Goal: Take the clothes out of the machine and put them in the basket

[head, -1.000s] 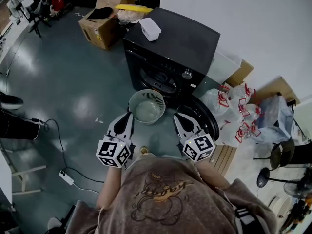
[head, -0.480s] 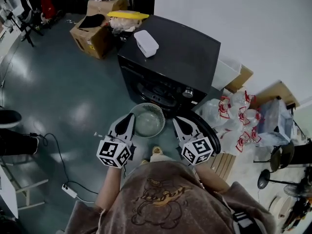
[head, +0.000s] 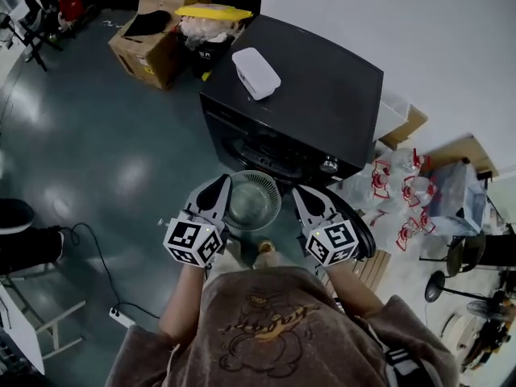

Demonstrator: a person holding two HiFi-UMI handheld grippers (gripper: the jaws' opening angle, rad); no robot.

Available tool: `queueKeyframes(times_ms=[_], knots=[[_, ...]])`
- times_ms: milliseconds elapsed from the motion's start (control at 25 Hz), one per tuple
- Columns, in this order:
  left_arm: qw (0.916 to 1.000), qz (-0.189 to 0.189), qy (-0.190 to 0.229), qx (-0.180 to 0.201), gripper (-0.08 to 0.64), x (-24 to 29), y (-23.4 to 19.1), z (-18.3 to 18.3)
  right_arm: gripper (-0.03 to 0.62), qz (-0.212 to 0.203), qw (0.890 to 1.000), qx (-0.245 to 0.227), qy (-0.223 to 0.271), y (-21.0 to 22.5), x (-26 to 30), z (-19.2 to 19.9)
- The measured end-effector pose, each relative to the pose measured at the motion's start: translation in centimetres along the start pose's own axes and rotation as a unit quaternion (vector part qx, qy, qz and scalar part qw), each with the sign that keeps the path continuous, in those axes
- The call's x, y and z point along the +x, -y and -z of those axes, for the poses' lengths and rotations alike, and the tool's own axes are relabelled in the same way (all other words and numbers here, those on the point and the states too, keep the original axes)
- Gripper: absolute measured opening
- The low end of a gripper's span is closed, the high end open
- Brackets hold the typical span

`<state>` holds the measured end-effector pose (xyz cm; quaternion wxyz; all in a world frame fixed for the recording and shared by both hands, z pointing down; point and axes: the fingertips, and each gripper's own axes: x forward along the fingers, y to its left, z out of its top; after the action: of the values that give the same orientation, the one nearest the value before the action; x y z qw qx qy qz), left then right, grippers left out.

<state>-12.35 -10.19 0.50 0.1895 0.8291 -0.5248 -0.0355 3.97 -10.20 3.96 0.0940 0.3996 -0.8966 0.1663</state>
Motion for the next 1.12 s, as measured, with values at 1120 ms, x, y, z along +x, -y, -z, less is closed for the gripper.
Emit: queueKeyframes(times_ms=[1120], knots=[[0.9914, 0.129, -0.022, 0.013, 0.005, 17.1, -18.1, 25.7, -0.003, 0.107, 0.994, -0.002, 0.037, 12.0, 19.6, 23.6]])
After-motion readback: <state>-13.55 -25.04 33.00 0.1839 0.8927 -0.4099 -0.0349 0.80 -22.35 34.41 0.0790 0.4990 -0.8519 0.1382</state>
